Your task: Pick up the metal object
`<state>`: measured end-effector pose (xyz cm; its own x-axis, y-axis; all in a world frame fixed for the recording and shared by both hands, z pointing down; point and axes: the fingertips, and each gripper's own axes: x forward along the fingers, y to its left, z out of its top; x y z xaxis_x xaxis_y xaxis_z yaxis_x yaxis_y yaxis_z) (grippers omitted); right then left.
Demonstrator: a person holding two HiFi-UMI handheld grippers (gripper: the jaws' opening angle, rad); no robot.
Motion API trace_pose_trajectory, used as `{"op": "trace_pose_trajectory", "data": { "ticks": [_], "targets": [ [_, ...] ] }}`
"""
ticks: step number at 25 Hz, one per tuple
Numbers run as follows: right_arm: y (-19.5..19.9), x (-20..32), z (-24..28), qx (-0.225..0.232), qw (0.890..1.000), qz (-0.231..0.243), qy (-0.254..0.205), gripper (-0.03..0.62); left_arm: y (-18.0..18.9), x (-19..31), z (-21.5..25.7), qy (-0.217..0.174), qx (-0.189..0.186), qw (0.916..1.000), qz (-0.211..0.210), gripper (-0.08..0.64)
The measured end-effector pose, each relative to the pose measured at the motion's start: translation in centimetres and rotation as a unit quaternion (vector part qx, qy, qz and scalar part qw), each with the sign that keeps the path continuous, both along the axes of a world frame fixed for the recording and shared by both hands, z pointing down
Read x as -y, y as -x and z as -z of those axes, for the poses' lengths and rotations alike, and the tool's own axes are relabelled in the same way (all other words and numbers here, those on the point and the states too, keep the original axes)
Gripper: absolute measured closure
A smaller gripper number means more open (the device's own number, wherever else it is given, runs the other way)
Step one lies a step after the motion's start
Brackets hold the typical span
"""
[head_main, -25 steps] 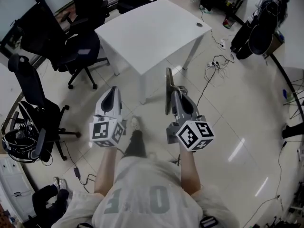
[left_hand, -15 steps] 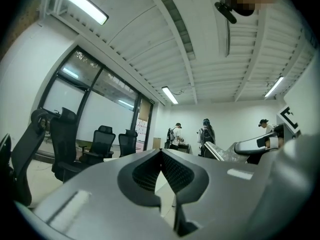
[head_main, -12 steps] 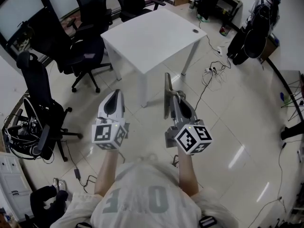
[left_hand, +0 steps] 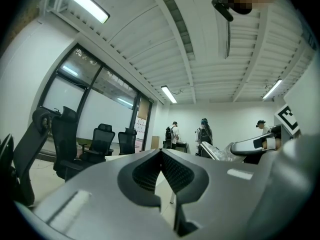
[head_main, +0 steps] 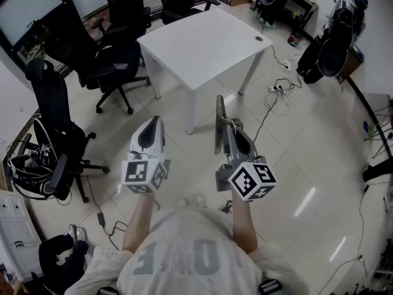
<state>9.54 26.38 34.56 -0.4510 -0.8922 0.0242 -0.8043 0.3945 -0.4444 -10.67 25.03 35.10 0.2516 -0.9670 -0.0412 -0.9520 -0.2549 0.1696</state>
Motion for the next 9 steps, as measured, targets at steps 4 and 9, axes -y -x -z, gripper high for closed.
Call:
{"op": "trace_pose_trajectory", "data": {
  "ticks": [4,9],
  "targets": [
    [0.57,-0.45,0.25,-0.006,1.0,0.001,-0.006,0.571,0.44,-0.47,-0.01,-0.002,-0.004,1.0,0.001,0.558],
    [0.89,-0.45,0.55,-0.012,1.0,0.003,-0.008,0.571,0.53,-0.69,-0.13,0.001,-0.006,1.0,0.0,0.558]
  ]
}}
